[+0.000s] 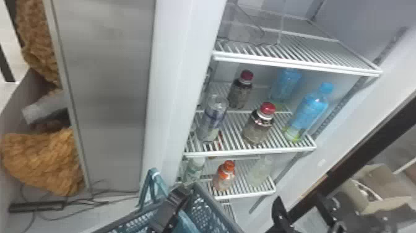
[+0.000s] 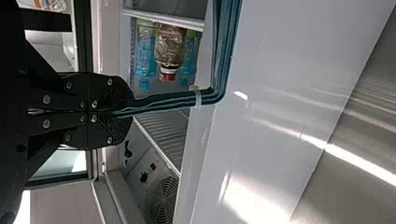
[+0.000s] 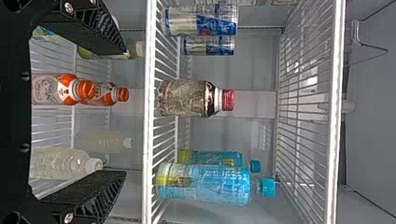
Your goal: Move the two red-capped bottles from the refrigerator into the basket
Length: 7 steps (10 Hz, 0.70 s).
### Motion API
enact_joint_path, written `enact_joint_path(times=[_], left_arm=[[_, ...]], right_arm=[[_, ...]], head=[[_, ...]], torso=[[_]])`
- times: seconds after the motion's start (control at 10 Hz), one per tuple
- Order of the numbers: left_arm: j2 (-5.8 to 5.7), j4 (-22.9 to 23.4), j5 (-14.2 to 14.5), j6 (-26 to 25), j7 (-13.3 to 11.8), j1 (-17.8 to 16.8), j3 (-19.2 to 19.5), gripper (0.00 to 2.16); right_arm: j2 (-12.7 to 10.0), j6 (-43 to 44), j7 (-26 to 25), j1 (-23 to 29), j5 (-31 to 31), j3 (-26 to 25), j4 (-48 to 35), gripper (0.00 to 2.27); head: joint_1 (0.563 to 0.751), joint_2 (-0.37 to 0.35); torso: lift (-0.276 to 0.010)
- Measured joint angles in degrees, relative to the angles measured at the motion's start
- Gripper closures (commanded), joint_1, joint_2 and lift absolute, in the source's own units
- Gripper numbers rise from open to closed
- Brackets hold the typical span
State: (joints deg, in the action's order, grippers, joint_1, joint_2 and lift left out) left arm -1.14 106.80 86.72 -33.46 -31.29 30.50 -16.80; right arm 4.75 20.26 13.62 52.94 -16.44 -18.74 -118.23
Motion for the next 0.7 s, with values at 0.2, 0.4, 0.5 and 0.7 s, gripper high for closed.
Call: enact_joint_path(times=[0.2, 0.4, 0.5, 0.7], left_arm=[[0.00, 0.0, 0.0, 0.0, 0.0, 0.0, 0.1, 1.20], [0.00, 0.0, 0.0, -0.2, 0.1, -0.1, 0.0, 1.20], [0.00, 0.0, 0.0, -0.2, 0.1, -0.1, 0.1, 1.20], [0.00, 0.0, 0.0, -0.2, 0.2, -0.4, 0.0, 1.20]], right_arm=[[0.0, 0.0, 0.0, -0.7, -0.7, 0.3, 0.1, 0.10], [0.0, -1.5, 0.0, -2.6, -0.5, 0.9, 0.0, 0.10], [0.0, -2.4, 0.0, -3.7, -0.1, 1.2, 0.0, 0.09], [0.0, -4.6, 0.0, -5.9, 0.7, 1.8, -0.5, 0.10]], head=[[0.695, -0.350], [0.695, -0.350], [0.695, -0.350], [0.695, -0.350]], torso=[[0.000], [0.000], [0.000], [0.000]])
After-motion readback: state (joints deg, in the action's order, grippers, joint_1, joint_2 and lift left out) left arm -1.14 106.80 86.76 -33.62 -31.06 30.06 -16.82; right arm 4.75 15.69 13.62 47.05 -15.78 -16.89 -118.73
